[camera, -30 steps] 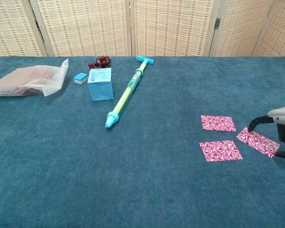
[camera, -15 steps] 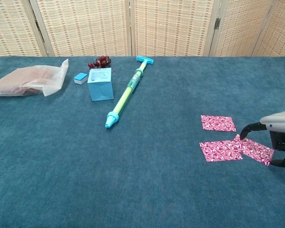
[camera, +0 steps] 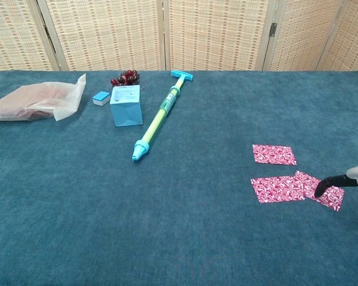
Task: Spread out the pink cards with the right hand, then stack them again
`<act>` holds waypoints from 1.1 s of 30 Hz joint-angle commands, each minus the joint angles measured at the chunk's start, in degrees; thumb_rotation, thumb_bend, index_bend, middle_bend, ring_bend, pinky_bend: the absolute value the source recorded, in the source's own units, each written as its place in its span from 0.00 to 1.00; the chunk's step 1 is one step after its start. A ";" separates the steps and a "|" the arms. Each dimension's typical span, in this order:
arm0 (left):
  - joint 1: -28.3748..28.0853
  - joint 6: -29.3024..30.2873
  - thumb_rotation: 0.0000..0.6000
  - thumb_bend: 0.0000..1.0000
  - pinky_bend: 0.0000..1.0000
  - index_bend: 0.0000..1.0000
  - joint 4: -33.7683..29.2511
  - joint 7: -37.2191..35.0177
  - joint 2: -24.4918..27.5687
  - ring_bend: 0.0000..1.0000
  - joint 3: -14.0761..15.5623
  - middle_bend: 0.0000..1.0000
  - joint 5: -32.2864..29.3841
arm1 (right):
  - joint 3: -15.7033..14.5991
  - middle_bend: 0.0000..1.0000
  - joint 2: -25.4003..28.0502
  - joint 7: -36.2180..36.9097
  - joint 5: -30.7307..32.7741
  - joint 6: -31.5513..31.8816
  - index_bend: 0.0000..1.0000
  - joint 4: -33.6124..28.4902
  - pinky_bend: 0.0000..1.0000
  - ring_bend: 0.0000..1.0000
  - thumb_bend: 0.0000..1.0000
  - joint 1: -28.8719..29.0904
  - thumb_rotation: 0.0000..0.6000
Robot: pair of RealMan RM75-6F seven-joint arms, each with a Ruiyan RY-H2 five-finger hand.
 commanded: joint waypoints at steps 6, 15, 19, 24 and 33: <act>0.00 0.09 1.00 0.26 0.13 0.14 -0.20 0.12 0.08 0.05 -0.06 0.03 0.04 | -0.62 1.00 1.15 -0.14 0.33 1.15 0.17 0.36 1.00 1.00 0.38 -1.41 1.00; -0.12 -0.16 1.00 0.26 0.13 0.14 -0.05 0.26 -0.12 0.05 -0.05 0.03 0.01 | -0.66 1.00 3.44 -1.27 2.87 2.31 0.17 1.14 1.00 1.00 0.38 -2.44 1.00; -0.07 -0.04 1.00 0.26 0.13 0.14 -0.17 0.37 -0.13 0.05 -0.06 0.03 0.02 | -0.21 1.00 3.73 -0.31 1.24 2.47 0.17 0.12 1.00 1.00 0.38 -2.75 1.00; 0.08 0.08 1.00 0.26 0.13 0.14 -0.35 0.52 -0.04 0.05 0.05 0.03 0.04 | -0.16 1.00 2.75 0.81 -1.67 0.60 0.17 -0.13 1.00 1.00 0.38 -2.46 1.00; 0.62 0.61 1.00 0.26 0.13 0.14 -0.42 0.37 0.27 0.05 0.17 0.03 -0.07 | -0.05 1.00 0.43 1.30 -2.19 -1.74 0.17 1.96 1.00 1.00 0.38 -2.15 1.00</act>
